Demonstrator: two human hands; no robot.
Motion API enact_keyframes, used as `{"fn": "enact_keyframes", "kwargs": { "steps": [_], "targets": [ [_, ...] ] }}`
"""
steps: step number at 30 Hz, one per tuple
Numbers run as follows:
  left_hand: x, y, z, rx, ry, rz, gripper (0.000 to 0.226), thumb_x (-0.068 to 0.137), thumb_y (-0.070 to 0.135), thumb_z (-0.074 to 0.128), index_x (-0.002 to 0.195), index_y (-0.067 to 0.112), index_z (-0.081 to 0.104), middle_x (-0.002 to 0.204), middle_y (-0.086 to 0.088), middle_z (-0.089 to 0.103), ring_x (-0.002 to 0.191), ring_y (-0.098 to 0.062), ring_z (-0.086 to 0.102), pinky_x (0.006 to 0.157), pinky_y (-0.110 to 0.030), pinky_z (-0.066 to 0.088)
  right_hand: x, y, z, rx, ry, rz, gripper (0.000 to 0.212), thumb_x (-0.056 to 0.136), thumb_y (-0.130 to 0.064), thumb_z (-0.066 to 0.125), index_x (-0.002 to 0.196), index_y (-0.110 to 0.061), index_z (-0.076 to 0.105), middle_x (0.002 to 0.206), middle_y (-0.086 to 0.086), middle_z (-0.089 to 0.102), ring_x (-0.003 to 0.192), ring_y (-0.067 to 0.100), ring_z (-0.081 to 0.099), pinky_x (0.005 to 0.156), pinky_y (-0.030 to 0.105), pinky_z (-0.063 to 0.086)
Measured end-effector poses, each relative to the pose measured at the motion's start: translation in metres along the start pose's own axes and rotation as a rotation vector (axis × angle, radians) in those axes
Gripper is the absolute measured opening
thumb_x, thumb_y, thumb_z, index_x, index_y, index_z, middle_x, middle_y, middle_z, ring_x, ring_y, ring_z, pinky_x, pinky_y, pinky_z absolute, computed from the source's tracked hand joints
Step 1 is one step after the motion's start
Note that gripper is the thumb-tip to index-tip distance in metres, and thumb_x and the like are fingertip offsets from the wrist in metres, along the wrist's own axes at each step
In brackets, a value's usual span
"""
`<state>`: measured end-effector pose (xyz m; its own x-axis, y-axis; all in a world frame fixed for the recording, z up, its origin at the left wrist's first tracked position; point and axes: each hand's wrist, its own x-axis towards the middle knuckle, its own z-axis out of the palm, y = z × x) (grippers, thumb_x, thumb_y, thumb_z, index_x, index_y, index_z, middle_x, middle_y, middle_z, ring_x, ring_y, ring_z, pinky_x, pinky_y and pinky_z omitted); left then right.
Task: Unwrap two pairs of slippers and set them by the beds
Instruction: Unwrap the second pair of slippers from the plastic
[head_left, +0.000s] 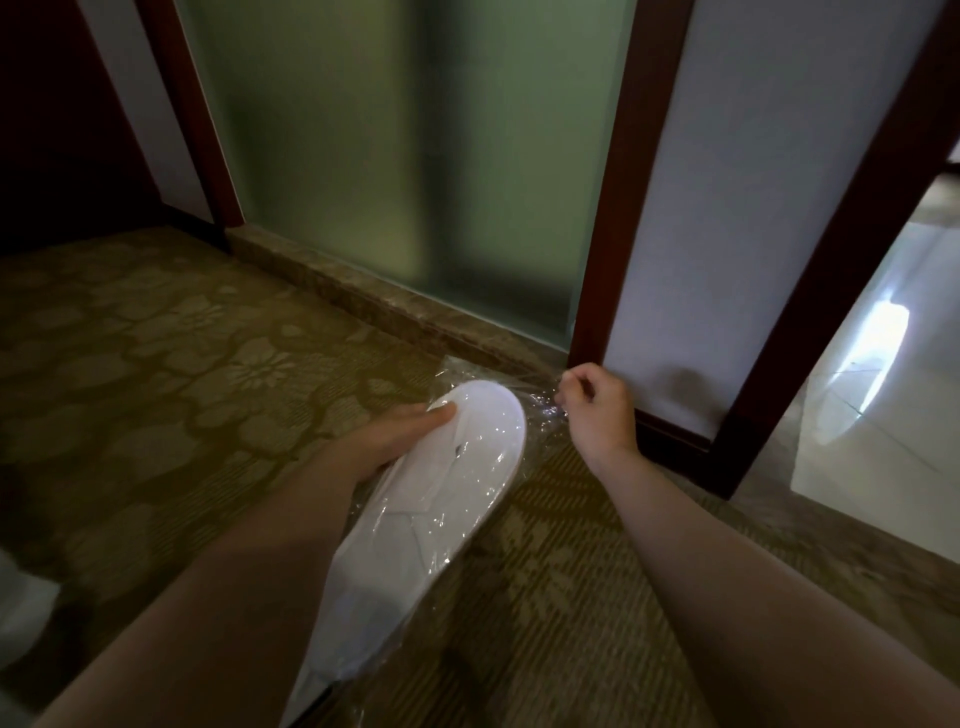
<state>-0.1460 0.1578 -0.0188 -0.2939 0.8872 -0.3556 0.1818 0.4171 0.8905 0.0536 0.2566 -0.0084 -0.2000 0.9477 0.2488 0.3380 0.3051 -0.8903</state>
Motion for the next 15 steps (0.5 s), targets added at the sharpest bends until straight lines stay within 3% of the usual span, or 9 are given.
{"fn": "enact_keyframes", "kwargs": {
  "steps": [5,9,12,15],
  "targets": [
    [0.000,0.001,0.004,0.055,-0.006,0.025,0.034,0.087,0.051,0.053,0.115,0.033,0.057,0.103,-0.001,0.068,0.091,-0.018,0.065,0.080,-0.031,0.052,0.006,0.007,0.003,0.074,0.091,0.126,0.022,0.095,-0.021,0.046,0.079,-0.014,0.060,0.069,-0.001,0.061,0.067,0.016,0.058,0.063,0.027,0.045],
    [0.003,-0.001,0.005,0.028,-0.025,0.017,0.044,0.085,0.050,0.057,0.120,0.023,0.061,0.113,-0.009,0.069,0.105,-0.028,0.065,0.098,-0.045,0.049,0.012,0.013,0.002,0.149,0.218,0.285,0.028,0.094,-0.021,0.046,0.071,-0.014,0.059,0.073,0.010,0.065,0.073,0.027,0.062,0.077,0.039,0.052],
    [0.004,-0.002,0.005,0.032,-0.043,0.014,0.040,0.081,0.052,0.060,0.114,0.031,0.061,0.105,0.000,0.069,0.100,-0.022,0.066,0.095,-0.042,0.051,0.013,0.021,-0.002,0.110,0.230,0.402,0.028,0.093,-0.021,0.046,0.070,-0.014,0.061,0.083,0.016,0.070,0.078,0.032,0.066,0.081,0.040,0.054],
    [0.005,-0.005,0.004,0.056,-0.058,0.028,0.050,0.075,0.055,0.064,0.118,0.030,0.062,0.113,-0.004,0.069,0.103,-0.025,0.066,0.098,-0.046,0.049,0.013,0.027,-0.007,-0.006,0.178,0.414,0.014,0.091,-0.019,0.050,0.083,-0.016,0.061,0.091,0.011,0.068,0.085,0.030,0.063,0.079,0.036,0.051]
  ]
}}
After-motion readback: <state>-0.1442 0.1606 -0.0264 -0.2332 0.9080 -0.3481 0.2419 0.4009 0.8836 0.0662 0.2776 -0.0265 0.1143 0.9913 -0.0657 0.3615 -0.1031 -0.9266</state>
